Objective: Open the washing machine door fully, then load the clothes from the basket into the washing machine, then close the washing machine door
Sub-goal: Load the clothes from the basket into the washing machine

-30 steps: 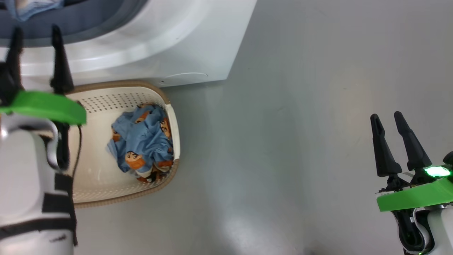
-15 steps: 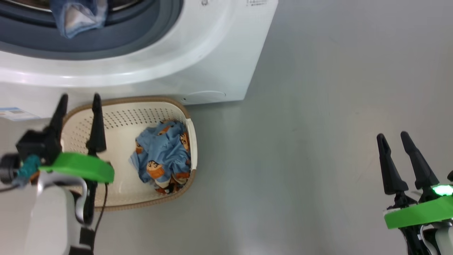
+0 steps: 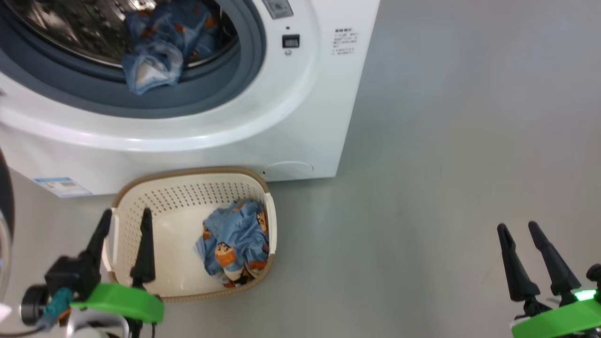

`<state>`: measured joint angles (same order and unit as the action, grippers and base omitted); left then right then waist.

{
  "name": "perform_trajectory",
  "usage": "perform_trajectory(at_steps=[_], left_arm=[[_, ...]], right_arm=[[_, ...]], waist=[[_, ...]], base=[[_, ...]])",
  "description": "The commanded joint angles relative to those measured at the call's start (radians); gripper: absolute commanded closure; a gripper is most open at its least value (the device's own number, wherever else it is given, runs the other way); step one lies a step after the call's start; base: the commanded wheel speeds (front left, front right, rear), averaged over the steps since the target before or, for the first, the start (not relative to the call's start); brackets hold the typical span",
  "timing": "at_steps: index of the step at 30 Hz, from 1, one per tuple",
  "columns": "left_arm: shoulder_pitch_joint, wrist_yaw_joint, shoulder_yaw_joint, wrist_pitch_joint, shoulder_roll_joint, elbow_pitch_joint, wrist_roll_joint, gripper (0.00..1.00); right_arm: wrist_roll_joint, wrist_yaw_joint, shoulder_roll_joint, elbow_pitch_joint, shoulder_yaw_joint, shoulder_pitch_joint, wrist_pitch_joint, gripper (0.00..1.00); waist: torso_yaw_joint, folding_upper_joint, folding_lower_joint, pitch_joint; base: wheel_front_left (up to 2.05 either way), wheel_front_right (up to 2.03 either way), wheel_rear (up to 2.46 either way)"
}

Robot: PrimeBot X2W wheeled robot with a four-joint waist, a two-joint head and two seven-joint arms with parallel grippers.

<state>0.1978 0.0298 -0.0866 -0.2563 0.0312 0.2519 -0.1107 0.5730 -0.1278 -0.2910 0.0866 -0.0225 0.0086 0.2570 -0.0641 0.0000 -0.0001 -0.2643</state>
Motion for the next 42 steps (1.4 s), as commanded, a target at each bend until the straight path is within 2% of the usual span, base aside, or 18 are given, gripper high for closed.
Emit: perform_trajectory(at_steps=[1, 15, 23, 31, 42], left_arm=[[-0.026, -0.008, -0.025, -0.006, 0.019, -0.041, -0.002, 0.00], [-0.204, -0.031, -0.020, -0.006, 0.019, -0.159, -0.009, 0.00], [-0.236, -0.051, -0.008, -0.006, 0.019, -0.181, -0.017, 0.00], [-0.223, -0.058, 0.017, -0.006, 0.019, -0.146, -0.036, 0.00], [-0.112, -0.049, 0.087, -0.006, 0.019, 0.000, -0.050, 0.00]], right_arm=[[-0.005, -0.003, -0.027, -0.021, -0.016, 0.026, 0.005, 0.00], [-0.009, -0.003, -0.026, -0.024, 0.007, 0.100, 0.005, 0.00], [-0.012, -0.003, -0.021, -0.031, 0.011, 0.107, 0.005, 0.00], [-0.013, -0.003, -0.016, -0.037, 0.008, 0.088, 0.005, 0.00], [-0.004, -0.003, -0.004, -0.058, -0.004, 0.019, 0.005, 0.00]], waist=[[0.016, 0.0000, 0.0001, 0.044], [0.012, 0.0000, 0.0001, 0.110], [0.010, 0.0000, 0.0001, 0.116], [0.004, 0.0000, 0.0001, 0.093], [0.003, 0.0000, 0.0001, -0.033]], base=[[0.00, 0.00, 0.00], [0.00, 0.00, 0.00], [0.00, 0.00, 0.00], [0.00, 0.00, 0.00], [0.00, 0.00, 0.00]])
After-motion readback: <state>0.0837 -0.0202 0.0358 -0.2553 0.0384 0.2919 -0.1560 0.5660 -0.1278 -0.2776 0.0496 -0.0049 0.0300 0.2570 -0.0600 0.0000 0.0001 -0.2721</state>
